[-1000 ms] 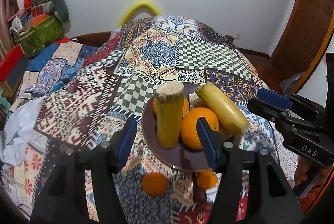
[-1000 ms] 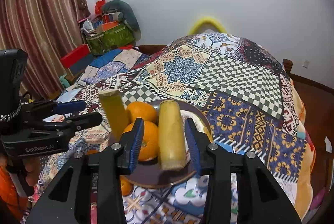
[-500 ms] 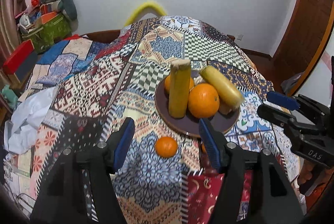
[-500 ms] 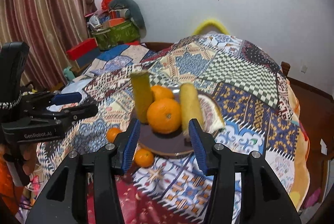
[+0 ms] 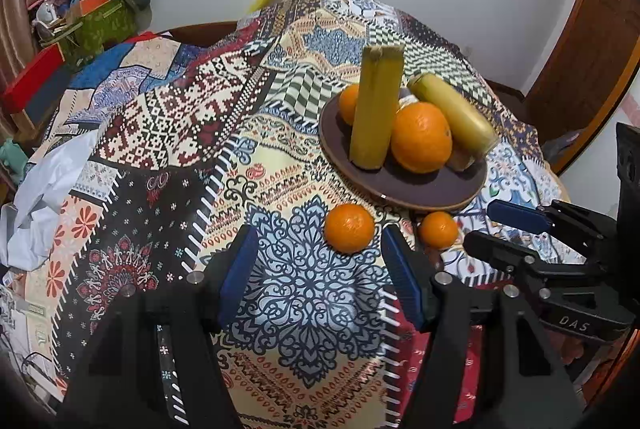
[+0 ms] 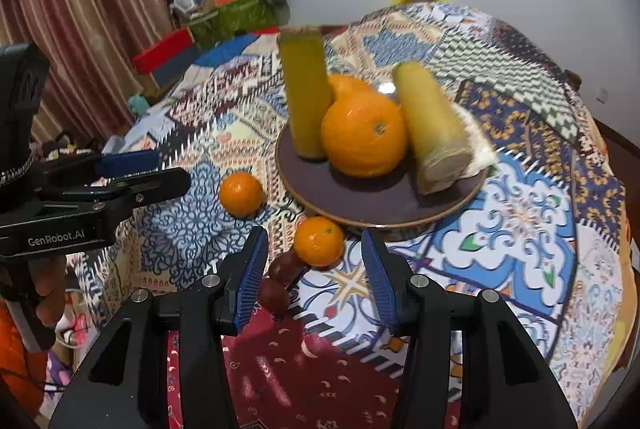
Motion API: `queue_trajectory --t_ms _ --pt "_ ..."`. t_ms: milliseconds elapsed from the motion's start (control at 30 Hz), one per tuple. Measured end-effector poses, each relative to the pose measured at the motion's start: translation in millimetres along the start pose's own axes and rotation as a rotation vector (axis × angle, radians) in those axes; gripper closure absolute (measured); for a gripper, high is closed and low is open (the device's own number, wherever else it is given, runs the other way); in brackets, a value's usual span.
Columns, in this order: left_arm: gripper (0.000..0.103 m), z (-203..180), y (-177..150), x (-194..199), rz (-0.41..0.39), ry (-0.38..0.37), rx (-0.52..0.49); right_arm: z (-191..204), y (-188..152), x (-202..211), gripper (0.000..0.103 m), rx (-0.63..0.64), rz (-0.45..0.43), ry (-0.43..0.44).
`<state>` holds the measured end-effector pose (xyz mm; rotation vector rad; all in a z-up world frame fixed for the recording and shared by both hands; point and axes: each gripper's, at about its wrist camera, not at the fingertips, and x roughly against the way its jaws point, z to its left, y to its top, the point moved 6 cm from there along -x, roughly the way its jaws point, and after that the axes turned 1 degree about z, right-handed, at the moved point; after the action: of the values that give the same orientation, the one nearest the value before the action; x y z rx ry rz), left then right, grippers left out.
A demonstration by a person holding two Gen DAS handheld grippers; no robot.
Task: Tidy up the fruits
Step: 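Grasp a small mandarin with right tool while left tool approaches another mandarin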
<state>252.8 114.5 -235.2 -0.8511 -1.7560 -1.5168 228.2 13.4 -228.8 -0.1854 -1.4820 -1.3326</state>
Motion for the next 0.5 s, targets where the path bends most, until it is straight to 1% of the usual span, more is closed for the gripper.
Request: queue_trajectory --t_ms 200,300,367,400,467,500 --pt "0.040 0 -7 -15 0.026 -0.016 -0.009 3 -3 -13 0.058 0.006 0.026 -0.003" --pt "0.040 -1 -10 -23 0.040 -0.020 -0.018 1 -3 -20 0.064 0.001 0.039 0.003" --pt "0.040 -2 -10 -27 0.046 -0.025 -0.023 -1 -3 -24 0.066 -0.008 0.051 0.011" --pt "0.040 -3 -10 -29 0.048 -0.029 -0.023 -2 -3 -25 0.069 -0.012 0.057 0.016" --pt "0.040 -4 -9 -32 0.050 -0.040 -0.020 -3 -3 -28 0.070 -0.012 0.062 0.017" --pt "0.040 -5 -8 -34 0.049 -0.043 -0.021 -3 -4 -29 0.072 -0.010 0.066 0.016"
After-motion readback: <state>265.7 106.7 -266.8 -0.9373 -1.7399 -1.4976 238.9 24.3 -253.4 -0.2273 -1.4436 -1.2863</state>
